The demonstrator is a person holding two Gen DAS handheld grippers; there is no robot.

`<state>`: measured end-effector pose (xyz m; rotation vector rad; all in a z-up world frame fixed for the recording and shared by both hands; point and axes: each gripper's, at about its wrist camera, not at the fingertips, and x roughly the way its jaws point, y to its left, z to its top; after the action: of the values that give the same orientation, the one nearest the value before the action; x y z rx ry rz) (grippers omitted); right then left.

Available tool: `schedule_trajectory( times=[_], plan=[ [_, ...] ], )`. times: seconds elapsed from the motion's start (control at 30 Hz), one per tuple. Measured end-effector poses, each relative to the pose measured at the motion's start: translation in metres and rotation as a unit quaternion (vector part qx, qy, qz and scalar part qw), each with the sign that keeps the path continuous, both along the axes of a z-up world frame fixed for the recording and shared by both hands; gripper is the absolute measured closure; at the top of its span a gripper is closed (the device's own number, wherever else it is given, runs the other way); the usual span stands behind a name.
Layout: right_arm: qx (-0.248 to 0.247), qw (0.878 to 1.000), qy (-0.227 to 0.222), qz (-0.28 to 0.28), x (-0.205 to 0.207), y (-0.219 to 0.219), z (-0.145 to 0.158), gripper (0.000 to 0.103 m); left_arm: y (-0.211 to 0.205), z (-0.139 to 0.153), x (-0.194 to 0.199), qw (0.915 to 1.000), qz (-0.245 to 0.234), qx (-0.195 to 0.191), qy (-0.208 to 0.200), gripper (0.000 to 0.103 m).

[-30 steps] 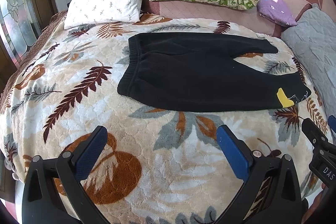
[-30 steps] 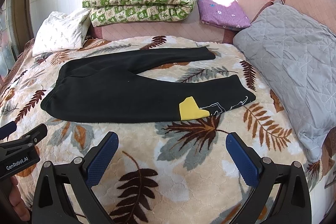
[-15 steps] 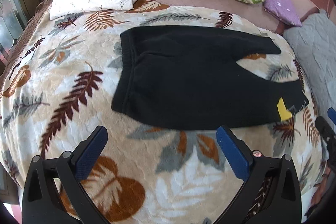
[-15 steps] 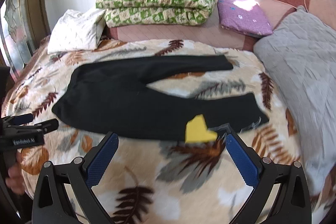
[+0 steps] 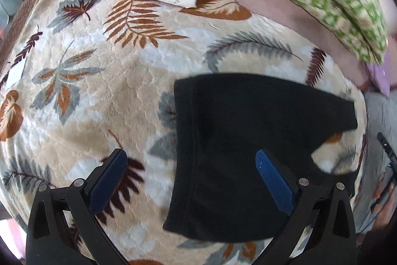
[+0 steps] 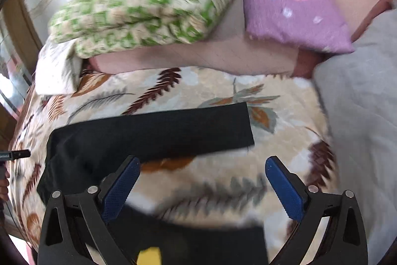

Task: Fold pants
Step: 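Lower both tools onto the black pants, left at waistband, right at leg hems, then close the left tool on the waistband while the right tool grips the leg hems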

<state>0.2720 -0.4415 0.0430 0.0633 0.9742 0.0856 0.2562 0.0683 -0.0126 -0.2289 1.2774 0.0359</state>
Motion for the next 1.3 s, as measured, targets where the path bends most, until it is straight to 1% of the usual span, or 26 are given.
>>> schedule_trajectory(
  times=[0.03, 0.1, 0.13, 0.17, 0.23, 0.27, 0.33, 0.4, 0.57, 0.7, 0.77, 0.83, 0.87, 0.9, 0.93, 0.97, 1.0, 1.03, 1.17, 1.23, 1.3],
  plan=[
    [0.008, 1.0, 0.013, 0.002, 0.022, -0.009, -0.011, 0.005, 0.003, -0.002, 0.006, 1.0, 0.004, -0.003, 0.003, 0.0],
    [0.019, 0.999, 0.03, 0.001, 0.053, -0.022, -0.027, 0.011, 0.008, -0.007, 0.017, 0.9999, 0.009, -0.006, 0.007, 0.0],
    [0.037, 0.998, 0.045, 0.0, 0.072, -0.032, -0.039, 0.011, 0.01, -0.01, 0.021, 0.9998, 0.012, -0.008, 0.009, 0.0],
    [0.053, 0.997, 0.057, -0.001, 0.086, -0.039, -0.048, 0.012, 0.012, -0.014, 0.027, 0.9997, 0.016, -0.011, 0.014, 0.0],
    [0.076, 0.994, 0.072, -0.005, 0.107, -0.047, -0.062, 0.019, 0.016, -0.021, 0.034, 0.9995, 0.022, -0.01, 0.02, 0.0],
    [0.083, 0.994, 0.076, -0.006, 0.114, -0.05, -0.067, 0.02, 0.018, -0.024, 0.039, 0.9994, 0.023, -0.01, 0.024, 0.0],
    [0.09, 0.992, 0.084, -0.004, 0.124, -0.052, -0.076, 0.02, 0.019, -0.029, 0.047, 0.9992, 0.025, -0.011, 0.029, 0.0],
    [0.069, 0.994, 0.085, -0.007, 0.132, -0.053, -0.082, 0.02, 0.019, -0.03, 0.052, 0.9993, 0.024, -0.009, 0.029, 0.0],
    [0.069, 0.993, 0.098, -0.006, 0.146, -0.058, -0.095, 0.02, 0.017, -0.027, 0.062, 0.9996, 0.018, -0.008, 0.021, 0.0],
    [0.091, 0.991, 0.098, 0.005, 0.156, -0.061, -0.104, 0.02, 0.017, -0.022, 0.069, 0.9997, 0.022, -0.011, 0.01, 0.0],
    [0.114, 0.987, 0.109, 0.012, 0.161, -0.061, -0.113, 0.023, 0.017, -0.021, 0.072, 0.9997, 0.021, -0.01, 0.007, 0.0],
    [0.117, 0.987, 0.105, 0.023, 0.16, -0.06, -0.115, 0.023, 0.017, -0.023, 0.075, 0.9997, 0.02, -0.01, 0.007, 0.0],
    [0.127, 0.987, 0.099, 0.025, 0.158, -0.062, -0.114, 0.026, 0.017, -0.023, 0.077, 0.9997, 0.018, -0.011, 0.007, 0.0],
    [0.146, 0.984, 0.094, 0.026, 0.157, -0.066, -0.114, 0.038, 0.017, -0.025, 0.079, 0.9997, 0.017, -0.015, 0.009, 0.0],
    [0.16, 0.982, 0.093, 0.025, 0.157, -0.07, -0.114, 0.046, 0.018, -0.027, 0.08, 0.9996, 0.017, -0.018, 0.01, 0.0],
    [0.173, 0.98, 0.097, 0.025, 0.156, -0.073, -0.116, 0.069, 0.019, -0.029, 0.081, 0.9994, 0.02, -0.023, 0.013, 0.0],
    [0.176, 0.979, 0.104, 0.025, 0.156, -0.074, -0.118, 0.082, 0.02, -0.032, 0.082, 0.9991, 0.022, -0.032, 0.017, 0.0],
    [0.174, 0.978, 0.11, 0.026, 0.155, -0.075, -0.12, 0.082, 0.021, -0.035, 0.082, 0.9989, 0.024, -0.036, 0.021, 0.0],
    [0.167, 0.981, 0.091, 0.028, 0.148, -0.071, -0.114, 0.082, 0.021, -0.044, 0.081, 0.9984, 0.023, -0.045, 0.026, 0.0],
    [0.16, 0.982, 0.093, 0.024, 0.147, -0.069, -0.113, 0.082, 0.024, -0.051, 0.079, 0.9978, 0.023, -0.056, 0.028, 0.0],
    [0.15, 0.984, 0.095, 0.022, 0.147, -0.066, -0.112, 0.082, 0.027, -0.06, 0.081, 0.9973, 0.027, -0.058, 0.035, 0.0]
  ],
)
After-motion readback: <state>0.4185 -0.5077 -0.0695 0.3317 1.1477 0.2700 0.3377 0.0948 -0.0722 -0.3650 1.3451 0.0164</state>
